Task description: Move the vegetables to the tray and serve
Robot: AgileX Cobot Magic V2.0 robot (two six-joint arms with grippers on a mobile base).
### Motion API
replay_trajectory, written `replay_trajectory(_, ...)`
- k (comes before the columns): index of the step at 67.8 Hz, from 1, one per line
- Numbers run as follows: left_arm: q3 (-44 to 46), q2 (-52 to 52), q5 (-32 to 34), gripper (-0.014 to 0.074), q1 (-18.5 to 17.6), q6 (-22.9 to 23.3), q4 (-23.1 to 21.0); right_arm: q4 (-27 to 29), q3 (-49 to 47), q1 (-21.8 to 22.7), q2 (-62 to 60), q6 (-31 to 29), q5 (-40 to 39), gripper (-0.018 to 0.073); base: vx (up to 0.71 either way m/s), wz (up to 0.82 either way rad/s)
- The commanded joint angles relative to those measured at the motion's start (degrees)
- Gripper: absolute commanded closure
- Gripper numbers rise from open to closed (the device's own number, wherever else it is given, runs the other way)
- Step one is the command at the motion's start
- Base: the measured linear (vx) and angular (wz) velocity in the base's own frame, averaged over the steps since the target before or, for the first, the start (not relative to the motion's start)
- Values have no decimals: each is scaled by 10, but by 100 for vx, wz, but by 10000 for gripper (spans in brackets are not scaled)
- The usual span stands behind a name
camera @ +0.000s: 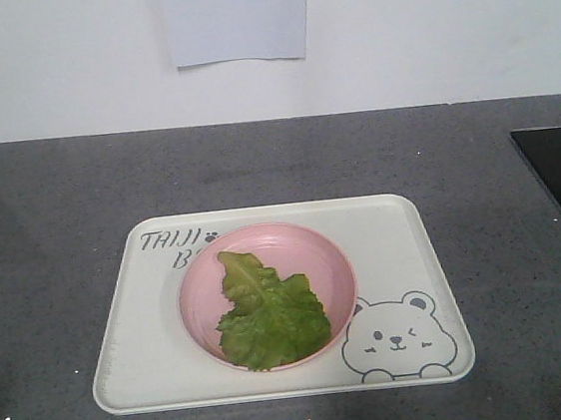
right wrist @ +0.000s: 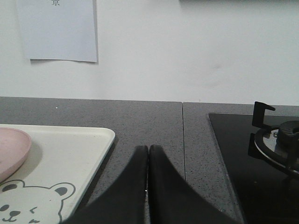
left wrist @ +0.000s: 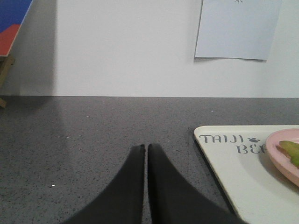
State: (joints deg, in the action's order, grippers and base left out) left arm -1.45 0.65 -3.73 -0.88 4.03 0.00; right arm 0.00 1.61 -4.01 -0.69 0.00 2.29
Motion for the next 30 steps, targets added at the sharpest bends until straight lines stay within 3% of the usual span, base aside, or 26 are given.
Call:
replay_trajectory(1, -16, 8, 44, 602, -1, 3, -4, -4, 10, 1, -4, 4, -45, 565, 0, 0)
replay_trajectory(30, -16, 8, 44, 602, -1, 3, -4, -4, 9, 1, -4, 3, -44, 565, 0, 0)
